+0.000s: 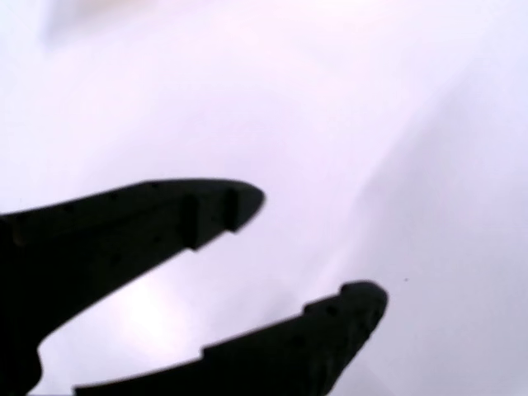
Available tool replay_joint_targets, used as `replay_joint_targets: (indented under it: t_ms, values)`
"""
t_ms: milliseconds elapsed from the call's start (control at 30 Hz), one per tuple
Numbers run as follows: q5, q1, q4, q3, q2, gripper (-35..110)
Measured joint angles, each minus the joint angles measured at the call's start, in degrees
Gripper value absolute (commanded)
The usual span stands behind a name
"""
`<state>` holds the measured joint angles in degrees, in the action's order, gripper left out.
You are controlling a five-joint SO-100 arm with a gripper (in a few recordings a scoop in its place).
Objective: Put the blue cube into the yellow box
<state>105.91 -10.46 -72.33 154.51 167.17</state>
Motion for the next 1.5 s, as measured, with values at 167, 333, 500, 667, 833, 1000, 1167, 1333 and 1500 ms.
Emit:
replay_joint_targets:
  t_ms: [167,333,500,667,833,1000,1167,1333,1500]
  values:
    - [8.26,-9.14,0.09,-13.18,-12.13,42]
    - [16.26,-16.7,0.7,-23.38,-24.17,42]
    - [19.6,-22.68,4.66,-30.41,-33.75,50]
    - [21.09,-26.19,9.49,-33.31,-42.1,54]
    - [22.85,-27.95,12.74,-35.42,-50.45,55]
    - [26.63,-28.92,14.5,-36.91,-57.3,55]
    - [32.26,-29.97,16.17,-36.91,-61.79,55]
    - [36.74,-31.11,19.42,-37.0,-64.6,55]
    - [39.73,-32.08,23.99,-36.91,-66.88,55]
